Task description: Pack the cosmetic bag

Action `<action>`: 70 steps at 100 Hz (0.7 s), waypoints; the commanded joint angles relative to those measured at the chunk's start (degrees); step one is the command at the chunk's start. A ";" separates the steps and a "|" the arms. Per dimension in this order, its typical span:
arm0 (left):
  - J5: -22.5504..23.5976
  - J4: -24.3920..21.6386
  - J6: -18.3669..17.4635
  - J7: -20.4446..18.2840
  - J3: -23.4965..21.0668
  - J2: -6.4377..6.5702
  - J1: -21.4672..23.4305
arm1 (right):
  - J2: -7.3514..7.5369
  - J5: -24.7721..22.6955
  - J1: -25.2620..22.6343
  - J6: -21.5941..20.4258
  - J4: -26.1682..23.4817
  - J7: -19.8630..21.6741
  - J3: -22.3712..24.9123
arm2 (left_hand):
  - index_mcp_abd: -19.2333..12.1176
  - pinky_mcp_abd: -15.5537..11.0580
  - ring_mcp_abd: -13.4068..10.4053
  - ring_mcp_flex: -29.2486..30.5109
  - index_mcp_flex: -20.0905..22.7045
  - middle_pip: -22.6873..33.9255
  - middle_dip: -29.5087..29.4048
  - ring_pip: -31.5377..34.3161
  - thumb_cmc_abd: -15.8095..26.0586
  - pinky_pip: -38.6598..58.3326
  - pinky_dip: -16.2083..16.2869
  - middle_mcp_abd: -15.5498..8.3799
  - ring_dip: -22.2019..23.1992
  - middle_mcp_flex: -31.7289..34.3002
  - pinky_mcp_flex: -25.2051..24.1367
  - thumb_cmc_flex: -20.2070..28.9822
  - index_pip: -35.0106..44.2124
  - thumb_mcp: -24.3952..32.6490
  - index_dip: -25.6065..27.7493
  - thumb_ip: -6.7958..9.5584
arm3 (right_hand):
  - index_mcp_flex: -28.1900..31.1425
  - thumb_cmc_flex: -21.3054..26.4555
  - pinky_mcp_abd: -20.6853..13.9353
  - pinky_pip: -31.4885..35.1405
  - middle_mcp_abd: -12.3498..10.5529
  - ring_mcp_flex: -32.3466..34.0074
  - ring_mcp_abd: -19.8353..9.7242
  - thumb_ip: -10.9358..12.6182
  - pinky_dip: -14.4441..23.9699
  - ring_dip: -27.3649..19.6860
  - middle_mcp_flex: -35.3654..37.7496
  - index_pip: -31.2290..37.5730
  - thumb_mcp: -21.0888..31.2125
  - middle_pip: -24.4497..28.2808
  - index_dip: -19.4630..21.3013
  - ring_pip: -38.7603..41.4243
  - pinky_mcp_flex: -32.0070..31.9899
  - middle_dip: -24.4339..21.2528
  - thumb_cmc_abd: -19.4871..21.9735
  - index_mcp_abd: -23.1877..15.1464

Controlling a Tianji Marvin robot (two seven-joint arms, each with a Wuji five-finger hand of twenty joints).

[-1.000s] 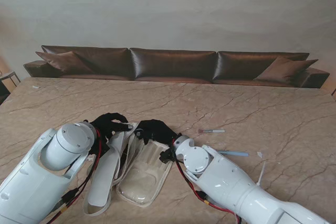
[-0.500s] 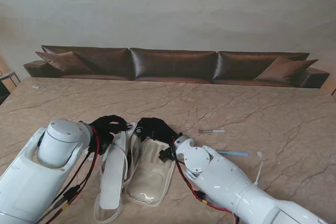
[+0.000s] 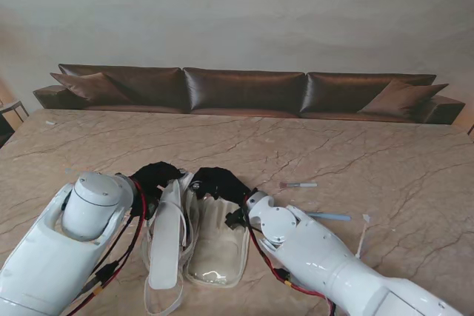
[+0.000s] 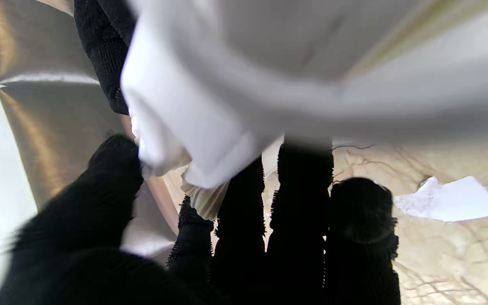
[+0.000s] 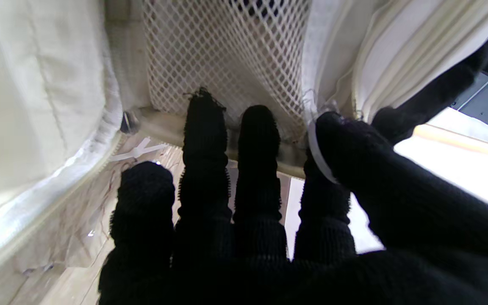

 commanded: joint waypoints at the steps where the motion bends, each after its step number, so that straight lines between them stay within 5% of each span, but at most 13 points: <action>1: 2.45 0.29 -2.68 -0.34 0.57 0.68 1.08 | -0.58 -0.21 0.02 -0.31 -0.30 0.39 -0.13 | 2.93 1.70 2.04 -4.64 -0.67 -5.90 -3.57 -2.80 2.75 -2.60 4.26 -10.75 1.01 -7.33 -5.45 -8.26 -6.63 12.03 -4.03 4.21 | 0.17 3.04 0.16 0.01 -1.10 -0.53 -1.65 1.66 -0.36 -0.37 -1.97 1.58 -0.26 -2.93 2.00 0.24 -0.32 -0.42 2.71 -4.54; 13: 12.75 0.84 -10.62 -0.88 1.91 1.91 1.44 | -0.52 -0.85 0.25 -0.65 0.41 0.45 -0.14 | -0.96 1.07 1.93 -13.95 -3.31 -14.14 -10.33 -9.49 5.74 -9.46 6.77 -8.69 0.10 -17.13 -13.69 -15.11 -19.23 7.54 -13.43 6.40 | 0.15 3.07 -0.11 0.69 -1.05 -0.76 -1.45 1.65 0.00 0.28 -2.04 1.57 -0.35 -2.31 2.02 1.38 0.07 -0.01 2.79 -4.49; 29: 19.64 3.20 -20.13 2.45 2.77 1.80 1.39 | -0.57 -0.77 0.45 -1.18 0.96 0.98 -0.23 | -9.94 2.18 2.46 -21.05 -0.78 -22.68 -14.66 -15.61 15.66 -15.14 9.21 -6.33 -0.75 -24.34 -20.40 -16.53 -26.83 -7.26 -17.01 7.78 | 0.18 3.05 -0.12 1.11 -0.94 -0.68 -1.21 1.64 0.23 0.70 -1.97 1.54 -0.37 -1.93 2.00 2.10 0.21 0.33 2.76 -4.45; 35: 22.03 4.59 -23.32 3.92 3.30 1.70 1.01 | -0.66 -0.87 0.53 -1.38 1.24 0.96 -0.28 | -11.15 2.61 2.29 -22.88 1.02 -25.70 -16.30 -17.05 18.34 -16.52 9.47 -5.85 -1.06 -27.12 -21.89 -16.97 -27.54 -10.10 -17.32 7.86 | 0.23 3.01 -0.23 1.38 -0.88 -0.60 -1.03 1.65 0.35 0.90 -1.91 1.55 -0.35 -1.81 2.01 2.42 0.35 0.45 2.75 -4.42; 44: 24.13 6.34 -26.10 4.80 4.25 1.76 0.22 | -0.79 -0.76 0.62 -1.66 1.70 1.19 -0.28 | -11.88 2.00 1.49 -22.34 3.79 -26.90 -18.00 -16.88 21.36 -16.24 10.27 -5.65 -0.68 -28.16 -20.05 -15.65 -27.74 -14.90 -17.12 8.24 | 0.19 3.02 -0.29 1.71 -0.82 -0.48 -0.83 1.64 0.51 1.20 -1.88 1.53 -0.34 -1.67 1.99 2.92 0.42 0.60 2.74 -4.44; 53: 23.76 7.00 -26.36 3.81 5.10 1.96 -0.34 | -0.79 -0.68 0.68 -1.88 1.97 1.48 -0.28 | -12.93 2.01 2.02 -18.57 7.30 -23.49 -15.57 -12.46 20.59 -12.77 10.28 -5.85 1.58 -24.54 -15.07 -14.26 -26.12 -13.64 -16.62 7.91 | 0.15 3.00 -0.26 1.90 -0.77 -0.59 -0.77 1.59 0.61 1.44 -1.91 1.48 -0.40 -1.58 1.94 3.24 0.43 0.75 2.81 -4.39; 70: 24.31 9.20 -27.96 2.86 6.89 2.15 -1.63 | -0.82 -0.60 0.76 -1.98 2.16 1.54 -0.15 | -13.43 0.81 1.48 -7.78 13.46 -13.79 -5.25 -2.43 18.26 -2.31 5.31 -8.75 4.05 -13.64 -2.16 -14.07 -20.50 -7.58 -15.29 6.72 | 0.20 3.07 -0.17 1.85 -0.73 -0.69 -0.72 1.53 0.62 1.57 -2.03 1.53 -0.52 -1.56 1.94 3.36 0.31 0.87 2.96 -4.35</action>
